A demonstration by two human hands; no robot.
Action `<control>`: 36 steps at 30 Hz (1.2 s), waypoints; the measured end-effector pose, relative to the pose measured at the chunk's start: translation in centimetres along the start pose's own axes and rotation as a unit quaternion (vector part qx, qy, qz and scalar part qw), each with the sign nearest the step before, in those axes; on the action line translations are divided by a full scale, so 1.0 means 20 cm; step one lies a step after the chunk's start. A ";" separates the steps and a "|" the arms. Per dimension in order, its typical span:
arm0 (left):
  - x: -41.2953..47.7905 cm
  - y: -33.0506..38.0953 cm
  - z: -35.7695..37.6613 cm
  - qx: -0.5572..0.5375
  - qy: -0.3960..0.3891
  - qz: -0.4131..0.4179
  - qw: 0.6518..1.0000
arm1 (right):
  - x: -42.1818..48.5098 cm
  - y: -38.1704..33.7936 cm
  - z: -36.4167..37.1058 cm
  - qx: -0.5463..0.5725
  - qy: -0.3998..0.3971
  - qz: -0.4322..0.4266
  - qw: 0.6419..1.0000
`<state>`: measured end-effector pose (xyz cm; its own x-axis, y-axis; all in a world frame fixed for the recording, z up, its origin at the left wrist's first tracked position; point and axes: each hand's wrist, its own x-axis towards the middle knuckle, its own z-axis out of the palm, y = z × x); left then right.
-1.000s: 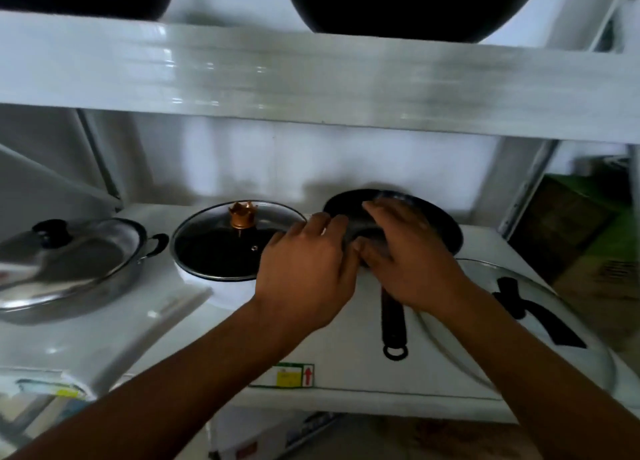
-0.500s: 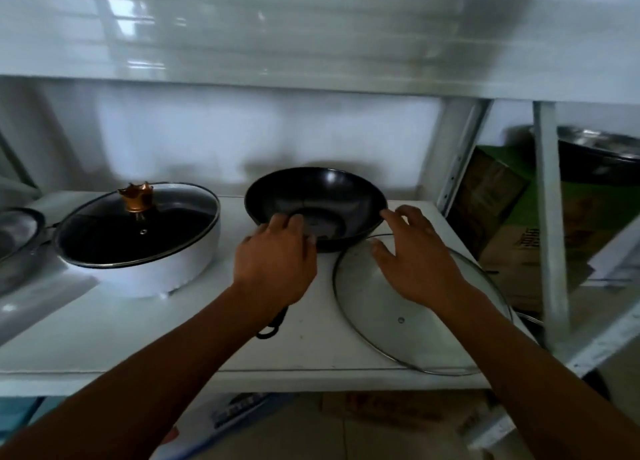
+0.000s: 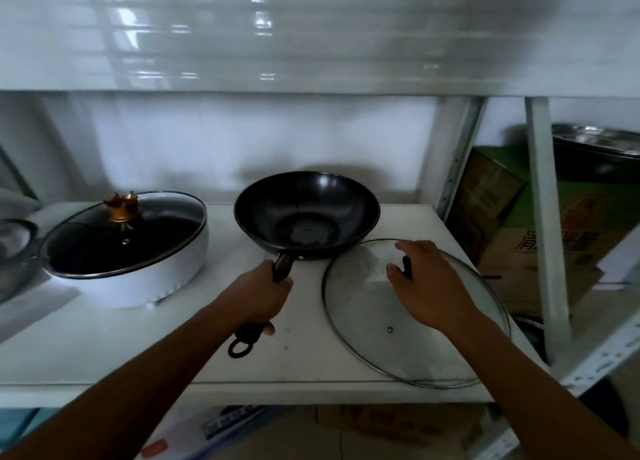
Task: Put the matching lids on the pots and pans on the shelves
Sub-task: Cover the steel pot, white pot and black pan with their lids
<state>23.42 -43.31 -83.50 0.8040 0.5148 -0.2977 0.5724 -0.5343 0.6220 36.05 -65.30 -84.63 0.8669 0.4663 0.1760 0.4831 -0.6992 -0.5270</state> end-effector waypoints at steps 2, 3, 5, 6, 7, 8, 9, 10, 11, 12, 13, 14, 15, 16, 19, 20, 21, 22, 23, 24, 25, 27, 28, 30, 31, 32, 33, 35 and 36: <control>-0.01 0.00 0.00 0.002 0.008 0.005 1.000 | 0.00 0.03 0.01 -0.035 -0.004 0.021 0.999; -0.01 0.00 0.00 0.001 0.011 0.004 1.000 | 0.00 0.06 0.01 -0.063 -0.010 0.037 0.997; -0.01 0.00 0.00 0.002 0.016 0.006 1.000 | 0.00 0.10 0.02 -0.091 -0.038 0.089 0.991; -0.01 0.00 0.01 0.001 0.019 0.007 1.000 | 0.00 0.12 0.02 -0.090 -0.054 0.107 0.989; -0.02 0.00 0.01 -0.003 0.022 0.008 1.000 | 0.01 0.13 0.03 -0.081 -0.063 0.112 0.988; -0.02 -0.01 0.01 -0.010 0.026 0.009 1.000 | 0.01 0.13 0.03 -0.066 -0.063 0.113 0.989; -0.02 -0.01 0.01 -0.018 0.031 0.012 0.999 | 0.01 0.13 0.03 -0.046 -0.055 0.119 0.990; -0.02 -0.01 0.02 -0.024 0.035 0.016 0.999 | 0.00 0.13 0.02 -0.024 -0.043 0.126 0.991; -0.02 -0.01 0.01 -0.027 0.038 0.019 0.999 | -0.02 0.13 0.01 -0.001 -0.032 0.132 0.991; -0.02 -0.01 0.00 -0.029 0.040 0.021 0.999 | -0.04 0.12 0.00 0.017 -0.023 0.138 0.990; -0.01 -0.01 -0.01 -0.032 0.039 0.022 0.998 | -0.08 0.12 -0.01 0.030 -0.015 0.141 0.989; -0.01 -0.01 -0.01 -0.034 0.036 0.023 0.999 | -0.13 0.11 -0.02 0.039 -0.009 0.142 0.989; -0.01 0.00 -0.02 -0.035 0.034 0.025 0.998 | -0.18 0.11 -0.03 0.050 -0.002 0.142 0.989; 0.00 0.00 -0.02 -0.037 0.032 0.027 0.998 | -0.23 0.11 -0.04 0.061 0.006 0.139 0.988; 0.01 0.00 -0.06 -0.036 0.025 0.030 0.999 | -0.37 0.09 -0.13 0.095 0.014 0.144 0.985; 0.01 -0.01 -0.07 -0.032 0.020 0.034 0.999 | -0.39 0.07 -0.17 0.100 0.018 0.147 0.984; 0.00 -0.02 -0.08 -0.027 0.015 0.039 0.999 | -0.42 0.06 -0.21 0.103 0.020 0.148 0.983; 0.00 -0.03 -0.09 -0.022 0.011 0.043 0.999 | -0.44 0.04 -0.25 0.110 0.021 0.147 0.983; 0.00 -0.04 -0.10 -0.017 0.008 0.045 0.999 | -0.45 0.02 -0.29 0.120 0.027 0.142 0.982; 0.00 -0.04 -0.11 -0.013 0.005 0.046 0.999 | -0.46 0.00 -0.33 0.128 0.036 0.139 0.981; -0.01 -0.05 -0.11 -0.011 0.001 0.046 0.999 | -0.46 -0.02 -0.36 0.131 0.044 0.136 0.981; -0.03 -0.06 -0.12 -0.013 -0.012 0.045 0.999 | -0.44 -0.05 -0.40 0.137 0.060 0.134 0.980; -0.05 -0.07 -0.12 -0.015 -0.019 0.045 0.999 | -0.43 -0.06 -0.41 0.136 0.066 0.131 0.980; -0.11 -0.08 -0.11 -0.010 -0.030 0.053 0.998 | -0.39 -0.09 -0.41 0.135 0.075 0.121 0.981; -0.14 -0.08 -0.11 -0.003 -0.034 0.058 0.998 | -0.36 -0.11 -0.40 0.139 0.079 0.116 0.980; -0.19 -0.09 -0.11 0.004 -0.037 0.061 0.997 | -0.33 -0.13 -0.39 0.142 0.082 0.113 0.980; -0.23 -0.09 -0.12 0.008 -0.042 0.062 0.997 | -0.29 -0.14 -0.37 0.141 0.087 0.109 0.980; -0.33 -0.08 -0.12 0.006 -0.053 0.052 0.997 | -0.20 -0.19 -0.33 0.141 0.096 0.099 0.980; -0.37 -0.08 -0.11 0.006 -0.056 0.044 0.997 | -0.16 -0.22 -0.31 0.148 0.098 0.096 0.979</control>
<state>16.17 -44.86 -80.64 0.8635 0.3881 -0.3220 0.5006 -0.5827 0.6401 31.97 -66.98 -77.77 0.9592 0.2080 0.1916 0.2776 -0.5620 -0.7792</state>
